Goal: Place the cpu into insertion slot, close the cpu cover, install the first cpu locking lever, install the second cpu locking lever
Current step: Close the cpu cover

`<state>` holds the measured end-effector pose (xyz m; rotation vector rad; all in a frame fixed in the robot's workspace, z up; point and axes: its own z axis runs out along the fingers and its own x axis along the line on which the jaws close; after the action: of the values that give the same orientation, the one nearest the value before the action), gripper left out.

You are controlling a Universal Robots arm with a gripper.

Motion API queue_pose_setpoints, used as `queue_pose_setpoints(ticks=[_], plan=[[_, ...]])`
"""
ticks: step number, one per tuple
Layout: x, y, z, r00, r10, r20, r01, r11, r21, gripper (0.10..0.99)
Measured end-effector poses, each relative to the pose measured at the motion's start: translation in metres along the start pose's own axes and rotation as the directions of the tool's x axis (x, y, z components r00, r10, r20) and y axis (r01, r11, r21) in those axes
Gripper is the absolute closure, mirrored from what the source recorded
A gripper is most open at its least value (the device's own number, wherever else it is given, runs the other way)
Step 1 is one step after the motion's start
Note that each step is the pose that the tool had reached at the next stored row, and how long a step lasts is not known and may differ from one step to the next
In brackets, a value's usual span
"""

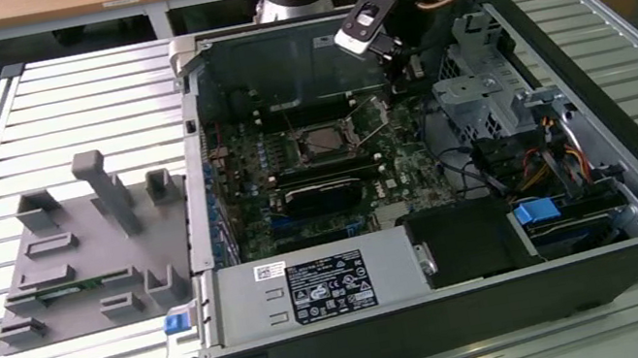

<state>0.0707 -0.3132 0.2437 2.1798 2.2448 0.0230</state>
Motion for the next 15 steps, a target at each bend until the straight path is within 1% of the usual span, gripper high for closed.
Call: queue_pose_setpoints(ticks=[9, 13, 15], plan=[[0.0018, 0.0038, 0.004, 1.0, 0.0, 0.0069, 0.0, 1.0, 0.006, 0.98], [0.002, 0.0035, 0.0048, 1.0, 0.0, 0.0079, 0.0, 1.0, 0.007, 0.98], [0.0021, 0.0016, 0.0051, 1.0, 0.0, 0.0076, 0.0, 1.0, 0.007, 0.98]])
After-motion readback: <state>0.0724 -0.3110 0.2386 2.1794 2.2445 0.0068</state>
